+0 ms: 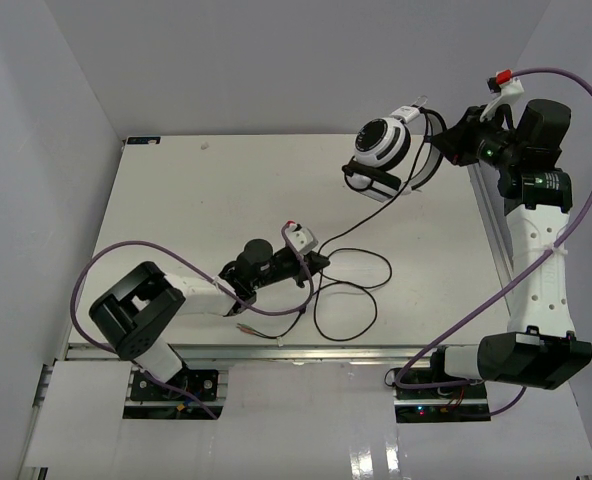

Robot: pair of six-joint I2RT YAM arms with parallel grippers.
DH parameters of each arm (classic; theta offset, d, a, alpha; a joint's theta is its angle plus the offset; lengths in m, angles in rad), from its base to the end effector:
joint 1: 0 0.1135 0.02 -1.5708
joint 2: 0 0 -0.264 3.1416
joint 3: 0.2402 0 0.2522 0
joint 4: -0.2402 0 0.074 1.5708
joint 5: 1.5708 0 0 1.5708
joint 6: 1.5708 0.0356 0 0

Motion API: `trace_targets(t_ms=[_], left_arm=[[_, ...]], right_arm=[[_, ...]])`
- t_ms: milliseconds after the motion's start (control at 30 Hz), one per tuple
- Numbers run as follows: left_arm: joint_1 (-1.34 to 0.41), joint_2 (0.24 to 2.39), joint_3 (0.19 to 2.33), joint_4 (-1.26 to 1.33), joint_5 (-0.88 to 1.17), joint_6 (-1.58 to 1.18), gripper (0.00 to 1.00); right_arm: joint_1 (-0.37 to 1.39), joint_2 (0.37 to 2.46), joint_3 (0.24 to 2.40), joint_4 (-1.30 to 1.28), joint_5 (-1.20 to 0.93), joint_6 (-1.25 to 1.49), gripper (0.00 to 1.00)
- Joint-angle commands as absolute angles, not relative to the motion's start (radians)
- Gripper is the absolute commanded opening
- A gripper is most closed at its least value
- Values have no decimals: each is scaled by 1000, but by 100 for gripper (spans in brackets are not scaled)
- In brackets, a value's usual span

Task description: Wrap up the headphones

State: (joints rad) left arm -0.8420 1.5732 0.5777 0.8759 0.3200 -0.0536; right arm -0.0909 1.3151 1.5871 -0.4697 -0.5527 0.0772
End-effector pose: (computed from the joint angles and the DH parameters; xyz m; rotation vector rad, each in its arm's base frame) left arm 0.1989 -0.2397 0.1918 0.9067 1.5251 -0.9301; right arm 0.2759 -0.0064 0.4720 -0.2535 1.7445 0.4773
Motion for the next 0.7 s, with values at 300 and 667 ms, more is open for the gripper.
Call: trace_targets(t_ms=[300,667], left_arm=[[-785,1722,707,774,470,-48,0],[-543,1576,826,434,611,21,0]], right_arm=[[-126,1253,1605,-252,-1076,346,8],[-100,1209,1687,-989,-922,-744,8]])
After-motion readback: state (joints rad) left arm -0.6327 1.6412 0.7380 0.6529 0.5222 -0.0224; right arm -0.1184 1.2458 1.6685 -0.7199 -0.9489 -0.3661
